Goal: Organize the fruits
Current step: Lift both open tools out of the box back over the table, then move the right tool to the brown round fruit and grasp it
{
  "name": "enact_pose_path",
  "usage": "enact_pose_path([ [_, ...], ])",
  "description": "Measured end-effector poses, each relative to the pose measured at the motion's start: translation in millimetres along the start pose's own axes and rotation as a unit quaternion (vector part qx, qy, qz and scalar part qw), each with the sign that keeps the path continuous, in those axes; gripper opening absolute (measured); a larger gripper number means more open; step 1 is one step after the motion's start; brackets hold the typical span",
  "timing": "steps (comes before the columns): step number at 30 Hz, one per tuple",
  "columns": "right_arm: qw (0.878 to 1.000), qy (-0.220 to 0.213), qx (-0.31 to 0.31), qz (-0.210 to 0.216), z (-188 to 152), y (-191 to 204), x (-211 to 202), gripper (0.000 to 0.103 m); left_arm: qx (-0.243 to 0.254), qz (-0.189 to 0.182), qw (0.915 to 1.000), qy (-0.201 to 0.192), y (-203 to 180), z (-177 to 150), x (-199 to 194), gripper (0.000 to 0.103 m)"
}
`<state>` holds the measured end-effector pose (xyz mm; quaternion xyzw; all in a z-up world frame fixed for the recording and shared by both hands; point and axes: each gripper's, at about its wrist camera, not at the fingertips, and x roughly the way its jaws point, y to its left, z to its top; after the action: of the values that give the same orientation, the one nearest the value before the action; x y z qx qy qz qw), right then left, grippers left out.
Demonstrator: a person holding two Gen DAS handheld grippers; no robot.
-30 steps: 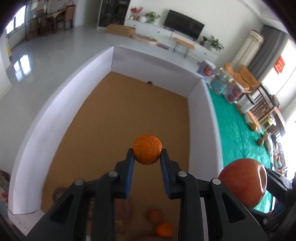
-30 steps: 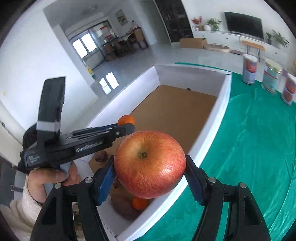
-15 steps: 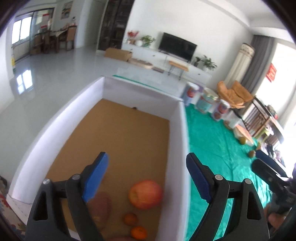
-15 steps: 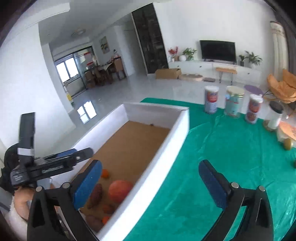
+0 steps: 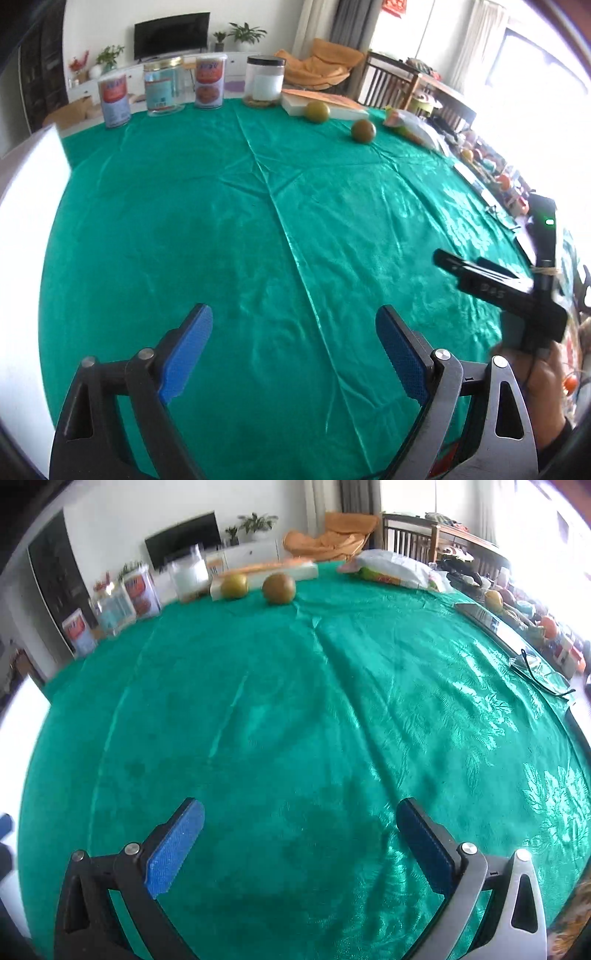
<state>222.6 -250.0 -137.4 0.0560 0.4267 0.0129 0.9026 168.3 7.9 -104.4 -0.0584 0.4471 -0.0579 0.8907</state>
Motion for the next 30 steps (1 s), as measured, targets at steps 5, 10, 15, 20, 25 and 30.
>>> enact_pose_path([
  [5,0.999,0.035,-0.025,-0.022,1,17,23,0.103,0.0,0.037,0.9993,-0.006,8,17,44,0.091],
  [10,0.996,0.047,-0.068,-0.034,-9,33,34,0.103,-0.01,0.069,0.9975,-0.003,27,21,69,0.091],
  [15,0.996,0.046,-0.067,-0.027,-11,34,37,0.103,-0.008,0.09,0.9959,-0.008,38,21,73,0.091],
  [20,0.997,0.046,-0.064,-0.026,-13,34,36,0.103,0.012,0.094,0.9955,-0.002,32,20,77,0.097],
  [25,0.996,0.05,-0.063,-0.024,-13,34,35,0.103,0.012,0.093,0.9956,-0.002,32,20,78,0.098],
  [30,0.995,0.079,-0.059,0.034,23,30,53,0.1,0.012,0.093,0.9956,-0.002,33,21,78,0.098],
])
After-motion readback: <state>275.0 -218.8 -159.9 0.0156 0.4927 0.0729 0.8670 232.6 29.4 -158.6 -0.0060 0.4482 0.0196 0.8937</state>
